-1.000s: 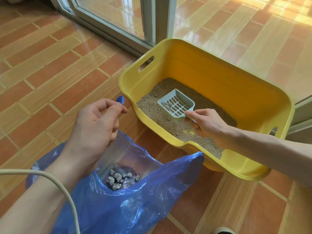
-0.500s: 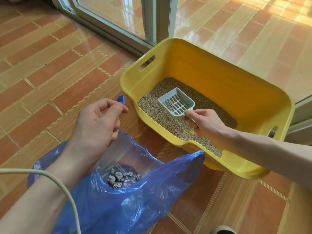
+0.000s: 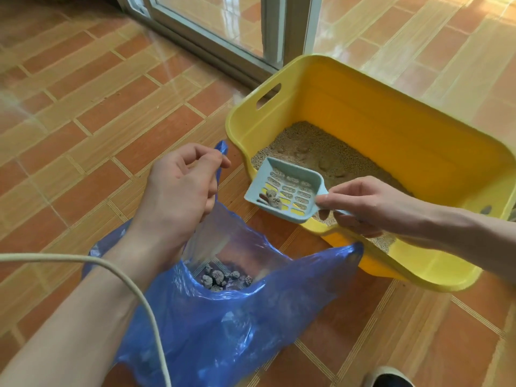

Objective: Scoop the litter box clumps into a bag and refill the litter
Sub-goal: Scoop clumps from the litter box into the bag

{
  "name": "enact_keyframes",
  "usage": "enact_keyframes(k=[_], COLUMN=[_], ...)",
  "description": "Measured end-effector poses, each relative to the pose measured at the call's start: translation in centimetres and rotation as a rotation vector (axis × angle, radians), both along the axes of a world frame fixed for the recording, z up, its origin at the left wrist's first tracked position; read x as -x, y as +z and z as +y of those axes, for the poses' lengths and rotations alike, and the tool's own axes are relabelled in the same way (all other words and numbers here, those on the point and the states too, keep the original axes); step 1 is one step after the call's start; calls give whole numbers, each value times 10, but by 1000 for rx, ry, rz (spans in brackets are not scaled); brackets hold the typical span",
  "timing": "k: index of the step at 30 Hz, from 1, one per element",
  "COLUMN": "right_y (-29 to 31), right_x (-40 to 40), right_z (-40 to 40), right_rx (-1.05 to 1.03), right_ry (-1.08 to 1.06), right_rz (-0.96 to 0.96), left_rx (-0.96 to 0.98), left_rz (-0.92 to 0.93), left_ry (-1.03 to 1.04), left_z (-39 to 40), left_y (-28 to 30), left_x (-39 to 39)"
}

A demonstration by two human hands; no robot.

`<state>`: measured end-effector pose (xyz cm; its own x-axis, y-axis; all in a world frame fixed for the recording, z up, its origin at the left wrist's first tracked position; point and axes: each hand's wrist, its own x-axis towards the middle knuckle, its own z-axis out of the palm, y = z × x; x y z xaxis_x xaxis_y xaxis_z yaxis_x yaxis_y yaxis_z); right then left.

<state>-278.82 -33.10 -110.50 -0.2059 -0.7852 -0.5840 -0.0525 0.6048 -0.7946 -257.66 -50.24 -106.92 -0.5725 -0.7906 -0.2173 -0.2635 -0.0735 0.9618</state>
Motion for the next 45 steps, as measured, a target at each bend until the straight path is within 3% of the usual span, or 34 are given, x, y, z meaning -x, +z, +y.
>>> enact_keyframes(k=[10, 19, 30, 36, 45], right_y=[26, 13, -35, -44, -26], right_x=[-12, -60, -94, -91, -79], right_z=[-25, -57, -62, -54, -52], right_rx=[-27, 52, 194, 376, 362], right_ry=[428, 693, 799, 854, 796], right_rz=[262, 775, 1197, 1345, 1320], left_rx=[20, 34, 58, 54, 54], left_rz=[-1, -7, -38, -35, -50], left_ry=[2, 4, -2, -10, -14], left_z=[3, 6, 7, 8, 9], left_y=[10, 18, 15, 14, 14], left_x=[-8, -14, -14, -12, -7])
